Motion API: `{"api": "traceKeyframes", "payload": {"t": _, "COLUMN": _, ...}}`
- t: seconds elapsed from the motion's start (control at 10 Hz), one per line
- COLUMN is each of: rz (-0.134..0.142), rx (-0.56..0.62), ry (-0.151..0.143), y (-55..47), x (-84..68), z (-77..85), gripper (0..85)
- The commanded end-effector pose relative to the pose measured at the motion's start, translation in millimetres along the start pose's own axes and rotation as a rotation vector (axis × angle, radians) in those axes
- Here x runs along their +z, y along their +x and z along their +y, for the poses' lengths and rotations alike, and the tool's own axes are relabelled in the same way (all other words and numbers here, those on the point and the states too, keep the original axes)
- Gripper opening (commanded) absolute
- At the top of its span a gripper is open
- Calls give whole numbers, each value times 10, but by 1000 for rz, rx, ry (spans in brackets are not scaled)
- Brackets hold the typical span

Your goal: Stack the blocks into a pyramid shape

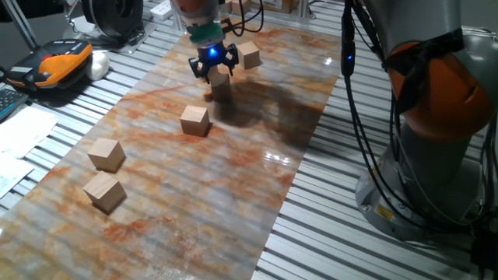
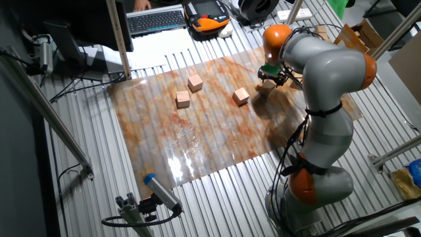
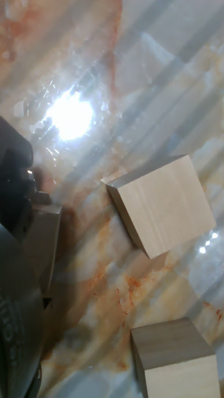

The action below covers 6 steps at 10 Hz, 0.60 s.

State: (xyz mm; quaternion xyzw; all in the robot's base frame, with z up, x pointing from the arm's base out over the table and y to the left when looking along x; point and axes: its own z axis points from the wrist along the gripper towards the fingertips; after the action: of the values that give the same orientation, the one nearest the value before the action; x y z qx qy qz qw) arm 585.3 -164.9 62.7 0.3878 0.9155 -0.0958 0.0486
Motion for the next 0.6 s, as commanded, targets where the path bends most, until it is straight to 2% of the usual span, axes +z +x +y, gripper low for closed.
{"api": "traceKeyframes", "payload": {"t": 0.0, "rz": 0, "rx": 0, "ry": 0, "y": 7, "x": 17, "z": -3, "gripper": 680}}
{"api": "traceKeyframes", "payload": {"t": 0.5, "rz": -10, "rx": -5, "ry": 13, "y": 41, "x": 61, "z": 6, "gripper": 680}}
